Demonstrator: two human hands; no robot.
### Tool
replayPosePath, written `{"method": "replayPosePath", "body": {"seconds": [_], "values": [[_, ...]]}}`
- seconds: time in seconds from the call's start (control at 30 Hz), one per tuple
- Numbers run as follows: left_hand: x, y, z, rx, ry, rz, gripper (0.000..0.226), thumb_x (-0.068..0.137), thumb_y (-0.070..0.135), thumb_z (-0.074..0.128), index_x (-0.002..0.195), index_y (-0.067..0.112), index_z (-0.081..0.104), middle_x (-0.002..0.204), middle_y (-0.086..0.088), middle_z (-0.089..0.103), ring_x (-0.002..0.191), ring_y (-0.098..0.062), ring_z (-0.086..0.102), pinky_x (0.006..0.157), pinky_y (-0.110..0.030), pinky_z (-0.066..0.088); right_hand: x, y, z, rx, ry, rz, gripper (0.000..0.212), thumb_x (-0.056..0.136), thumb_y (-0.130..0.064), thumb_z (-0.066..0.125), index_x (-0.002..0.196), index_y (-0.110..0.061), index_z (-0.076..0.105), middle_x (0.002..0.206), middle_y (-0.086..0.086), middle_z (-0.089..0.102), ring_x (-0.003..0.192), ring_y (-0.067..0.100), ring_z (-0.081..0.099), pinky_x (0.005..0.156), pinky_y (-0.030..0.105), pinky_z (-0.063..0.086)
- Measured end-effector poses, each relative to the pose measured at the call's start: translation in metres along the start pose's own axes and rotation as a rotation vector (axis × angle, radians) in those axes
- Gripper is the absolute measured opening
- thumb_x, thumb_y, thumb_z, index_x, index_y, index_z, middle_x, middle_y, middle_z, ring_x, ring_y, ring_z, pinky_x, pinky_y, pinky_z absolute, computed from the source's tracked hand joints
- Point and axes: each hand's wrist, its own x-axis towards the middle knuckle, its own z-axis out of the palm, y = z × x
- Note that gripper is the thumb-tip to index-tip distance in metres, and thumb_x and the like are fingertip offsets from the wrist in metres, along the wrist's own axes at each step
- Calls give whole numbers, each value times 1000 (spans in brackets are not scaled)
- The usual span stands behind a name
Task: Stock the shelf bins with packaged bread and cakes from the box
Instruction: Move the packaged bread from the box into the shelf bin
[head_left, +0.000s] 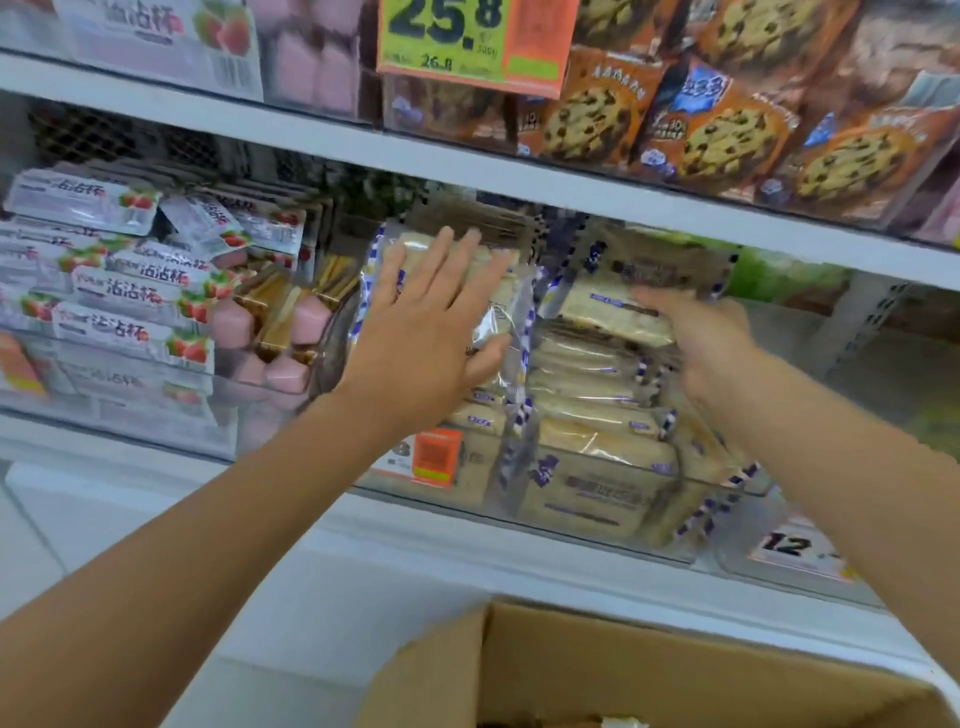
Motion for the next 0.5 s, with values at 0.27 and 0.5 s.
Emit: {"method": "replayPosePath", "body": {"seconds": [0.27,0.5], "values": [[-2,2,-2,4,22,-17,69,94,54,27,155,22,28,160,-7,30,149,-25,22,121,-52,8,61,4,39,-219,79,-211,111,46,-53,90,140,-11,47,135,4,59,120,22,58,103,36,47],[-3,4,-5,-44,43,-16,67,95,53,28,154,22,29,159,-7,31,149,-24,22,121,-51,7,83,10,41,-545,59,-208,117,61,-57,84,152,-15,24,152,8,39,136,25,44,110,36,40]]}}
